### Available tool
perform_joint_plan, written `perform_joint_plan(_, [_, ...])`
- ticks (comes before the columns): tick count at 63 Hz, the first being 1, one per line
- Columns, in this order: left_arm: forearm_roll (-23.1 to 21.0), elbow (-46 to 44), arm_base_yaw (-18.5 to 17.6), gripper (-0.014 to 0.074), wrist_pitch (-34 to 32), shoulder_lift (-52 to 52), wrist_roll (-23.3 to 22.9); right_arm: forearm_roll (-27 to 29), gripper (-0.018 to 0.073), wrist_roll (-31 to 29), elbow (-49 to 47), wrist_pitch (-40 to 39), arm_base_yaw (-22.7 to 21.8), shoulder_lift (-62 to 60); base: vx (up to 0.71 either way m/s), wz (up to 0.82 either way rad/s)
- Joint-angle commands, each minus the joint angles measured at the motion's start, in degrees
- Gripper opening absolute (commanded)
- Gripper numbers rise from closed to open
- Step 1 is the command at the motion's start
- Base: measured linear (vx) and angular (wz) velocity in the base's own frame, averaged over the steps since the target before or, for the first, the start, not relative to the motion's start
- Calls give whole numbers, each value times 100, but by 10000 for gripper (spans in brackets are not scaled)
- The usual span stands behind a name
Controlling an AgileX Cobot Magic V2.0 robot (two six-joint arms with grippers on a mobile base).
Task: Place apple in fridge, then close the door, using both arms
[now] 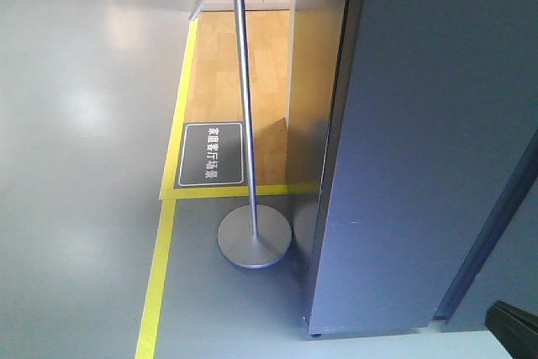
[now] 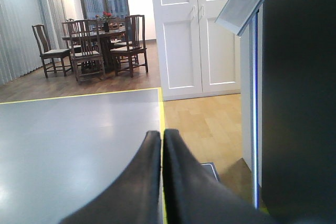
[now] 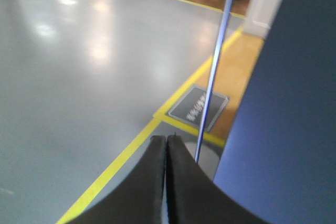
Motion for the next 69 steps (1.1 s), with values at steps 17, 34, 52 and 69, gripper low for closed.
perform_joint_plan(17, [-17, 119, 9, -6, -434, -95, 6, -2595, -3, 3937, 1143, -1990, 56, -1102, 0, 0])
perform_joint_plan(34, [-17, 119, 9, -6, -434, -95, 6, -4254, -3, 5907, 1983, -3093, 76, -1294, 0, 0])
perform_joint_plan(52, [-17, 119, 9, -6, -434, -95, 6, -5189, -3, 5912, 1968, -3451, 76, -1294, 0, 0])
perform_joint_plan(69, [-17, 119, 9, -6, -434, -95, 6, -5274, -3, 5917, 1968, -3741, 76, -1294, 0, 0])
